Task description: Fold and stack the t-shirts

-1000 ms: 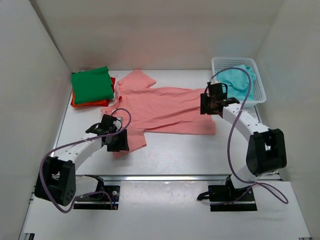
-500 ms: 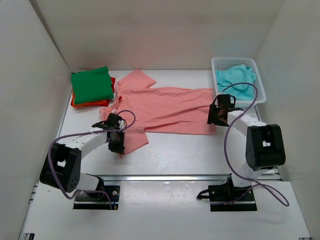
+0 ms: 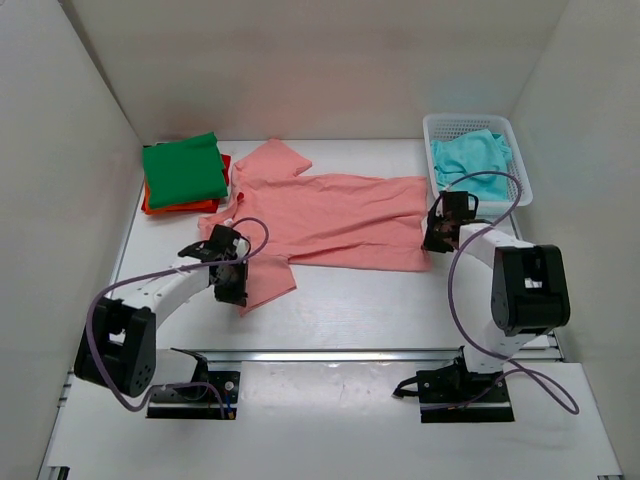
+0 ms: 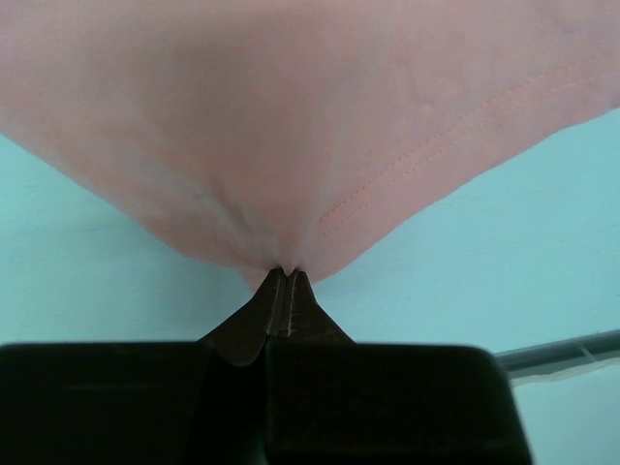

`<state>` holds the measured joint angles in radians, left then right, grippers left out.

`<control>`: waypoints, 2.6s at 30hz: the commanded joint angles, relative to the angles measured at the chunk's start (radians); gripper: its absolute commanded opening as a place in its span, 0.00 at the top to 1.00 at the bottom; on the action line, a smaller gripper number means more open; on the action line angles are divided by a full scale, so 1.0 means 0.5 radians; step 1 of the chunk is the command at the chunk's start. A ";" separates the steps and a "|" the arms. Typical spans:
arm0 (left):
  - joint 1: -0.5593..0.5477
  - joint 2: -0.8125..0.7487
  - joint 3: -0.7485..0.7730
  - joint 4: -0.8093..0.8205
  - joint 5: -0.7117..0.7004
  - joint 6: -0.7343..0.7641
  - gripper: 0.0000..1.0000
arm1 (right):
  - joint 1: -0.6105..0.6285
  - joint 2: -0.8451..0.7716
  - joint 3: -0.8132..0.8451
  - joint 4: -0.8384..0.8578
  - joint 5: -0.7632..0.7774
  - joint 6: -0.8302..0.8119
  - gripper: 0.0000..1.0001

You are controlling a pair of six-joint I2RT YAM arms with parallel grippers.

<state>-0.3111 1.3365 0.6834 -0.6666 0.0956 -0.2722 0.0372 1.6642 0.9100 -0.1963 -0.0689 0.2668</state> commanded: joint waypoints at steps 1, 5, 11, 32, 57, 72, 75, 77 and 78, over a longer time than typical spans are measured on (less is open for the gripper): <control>0.012 -0.151 0.164 -0.142 0.033 0.063 1.00 | 0.030 -0.229 -0.059 -0.040 0.024 0.016 1.00; 0.005 -0.264 0.323 -0.351 0.018 0.121 1.00 | 0.134 -0.536 -0.139 -0.230 0.110 -0.009 1.00; 0.113 -0.449 0.480 -0.593 0.033 0.210 1.00 | 0.281 -0.987 -0.322 -0.552 0.079 0.071 1.00; 0.076 -0.798 0.591 -0.956 0.116 0.311 1.00 | -0.035 -1.577 -0.262 -1.243 -0.016 -0.083 1.00; 0.407 -0.394 0.590 -0.256 -0.105 0.219 1.00 | -0.084 -1.009 -0.240 -0.798 -0.181 -0.356 1.00; 0.515 0.060 0.646 0.023 -0.170 0.198 1.00 | -0.139 -0.613 -0.136 -0.568 -0.154 -0.396 1.00; 0.539 0.119 0.646 0.069 -0.188 0.192 1.00 | -0.151 -0.549 -0.117 -0.531 -0.126 -0.405 1.00; 0.570 0.156 0.649 0.103 -0.176 0.186 1.00 | -0.154 -0.509 -0.090 -0.504 -0.135 -0.402 1.00; 0.579 0.174 0.655 0.109 -0.188 0.185 1.00 | -0.154 -0.476 -0.078 -0.491 -0.135 -0.402 1.00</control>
<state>-0.0448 1.4136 0.9874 -0.6632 0.0303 -0.1726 -0.0299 1.4036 0.8207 -0.5076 -0.1467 0.0780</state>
